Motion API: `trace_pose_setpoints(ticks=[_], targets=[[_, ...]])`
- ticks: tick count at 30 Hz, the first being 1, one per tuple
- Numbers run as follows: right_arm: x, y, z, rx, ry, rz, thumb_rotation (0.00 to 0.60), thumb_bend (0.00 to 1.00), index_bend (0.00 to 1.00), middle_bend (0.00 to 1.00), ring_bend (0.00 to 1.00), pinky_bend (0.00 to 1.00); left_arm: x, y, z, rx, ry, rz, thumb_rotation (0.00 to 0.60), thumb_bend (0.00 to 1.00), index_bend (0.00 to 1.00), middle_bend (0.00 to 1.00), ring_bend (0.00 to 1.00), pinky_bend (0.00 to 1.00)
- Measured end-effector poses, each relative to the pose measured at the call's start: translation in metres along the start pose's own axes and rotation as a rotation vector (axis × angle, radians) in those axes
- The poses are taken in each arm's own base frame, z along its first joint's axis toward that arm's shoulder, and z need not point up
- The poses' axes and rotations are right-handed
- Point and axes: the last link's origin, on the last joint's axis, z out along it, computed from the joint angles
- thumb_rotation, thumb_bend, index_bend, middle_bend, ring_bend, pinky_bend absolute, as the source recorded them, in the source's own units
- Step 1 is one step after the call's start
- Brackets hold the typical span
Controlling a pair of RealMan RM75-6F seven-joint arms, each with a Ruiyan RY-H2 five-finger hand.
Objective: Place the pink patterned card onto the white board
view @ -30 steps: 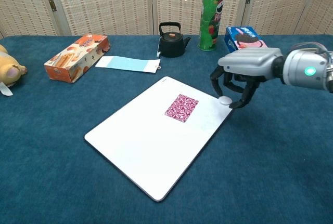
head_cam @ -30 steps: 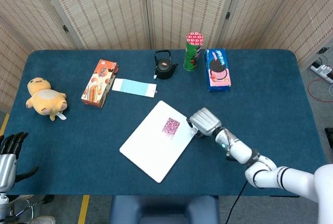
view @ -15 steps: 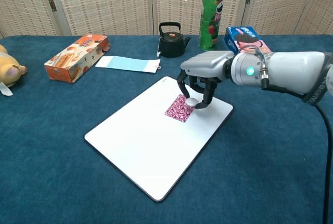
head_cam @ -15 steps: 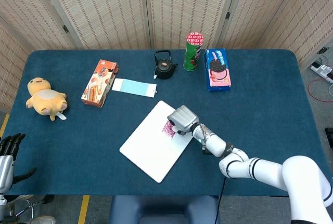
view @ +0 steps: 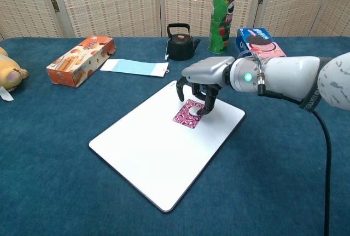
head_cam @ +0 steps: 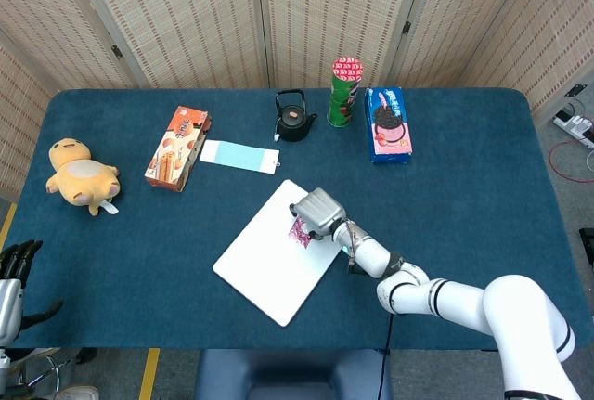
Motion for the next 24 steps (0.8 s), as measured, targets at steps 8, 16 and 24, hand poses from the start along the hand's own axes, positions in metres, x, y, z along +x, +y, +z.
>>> trace_pose_setpoints(ticks=[8,16,24], targets=[[0.012,0.022,-0.03,-0.046,0.079,0.036,0.59,0.32,0.24,0.8,0.96,0.8,0.002,0.0,0.005,-0.004,0.009,-0.002,0.6,0.15,0.13,0.16,0.12,0.05],[0.012,0.072,-0.107,-0.221,0.205,0.083,0.591,0.32,0.21,0.69,0.73,0.61,0.001,0.008,0.015,-0.029,0.005,-0.001,0.6,0.15,0.13,0.16,0.12,0.05],[-0.012,0.115,-0.216,-0.473,0.325,0.139,0.542,0.32,0.02,0.17,0.22,0.14,0.0,0.024,0.023,-0.064,-0.001,0.002,0.6,0.15,0.13,0.16,0.12,0.05]])
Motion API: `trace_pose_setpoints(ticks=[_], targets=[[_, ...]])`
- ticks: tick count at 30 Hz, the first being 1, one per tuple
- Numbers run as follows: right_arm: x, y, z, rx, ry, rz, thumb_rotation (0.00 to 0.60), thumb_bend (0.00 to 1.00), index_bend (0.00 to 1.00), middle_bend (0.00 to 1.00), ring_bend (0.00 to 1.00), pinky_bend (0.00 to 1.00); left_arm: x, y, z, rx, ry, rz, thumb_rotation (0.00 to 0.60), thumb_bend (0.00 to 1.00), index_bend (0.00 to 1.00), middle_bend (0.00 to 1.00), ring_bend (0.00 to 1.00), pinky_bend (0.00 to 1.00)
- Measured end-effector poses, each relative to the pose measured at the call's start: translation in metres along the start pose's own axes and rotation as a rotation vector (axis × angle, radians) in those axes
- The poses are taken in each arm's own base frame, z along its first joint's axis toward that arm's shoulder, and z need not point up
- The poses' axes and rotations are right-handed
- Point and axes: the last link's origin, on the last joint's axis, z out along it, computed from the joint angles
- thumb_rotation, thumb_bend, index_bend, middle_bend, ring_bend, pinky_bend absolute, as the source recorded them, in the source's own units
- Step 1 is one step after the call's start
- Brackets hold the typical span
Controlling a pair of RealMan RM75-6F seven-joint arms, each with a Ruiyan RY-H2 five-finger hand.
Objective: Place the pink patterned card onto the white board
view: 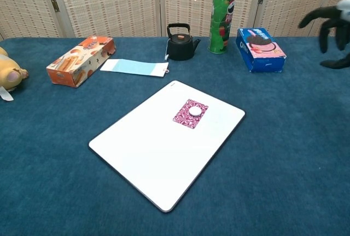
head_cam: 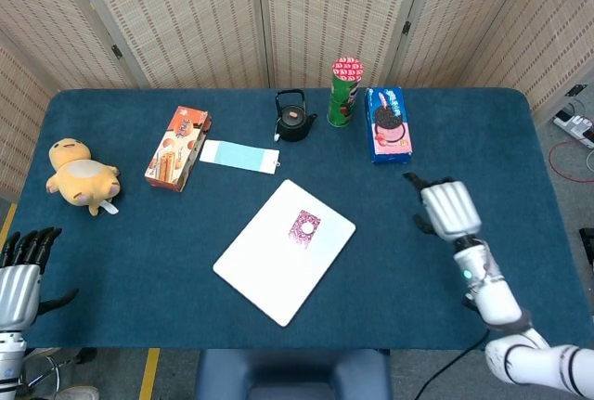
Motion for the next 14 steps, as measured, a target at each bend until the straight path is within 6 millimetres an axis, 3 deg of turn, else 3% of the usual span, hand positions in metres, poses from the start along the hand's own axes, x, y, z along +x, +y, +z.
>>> trace_pose_setpoints(ticks=[4,8,14], targets=[[0.001,0.031,-0.044,-0.081,0.027,0.031,0.51,0.32,0.0,0.01,0.08,0.04,0.0,0.008,0.002,-0.014,-0.006,-0.001,0.6,0.15,0.13,0.16,0.12,0.05],[-0.002,0.048,-0.085,-0.125,0.04,0.064,0.487,0.32,0.0,0.0,0.04,0.0,-0.001,0.015,0.002,-0.026,-0.021,0.0,0.6,0.16,0.13,0.16,0.12,0.05],[-0.006,0.06,-0.126,-0.185,0.049,0.107,0.482,0.32,0.0,0.0,0.04,0.0,0.001,0.021,0.0,-0.023,-0.015,-0.007,0.6,0.16,0.13,0.16,0.12,0.05]])
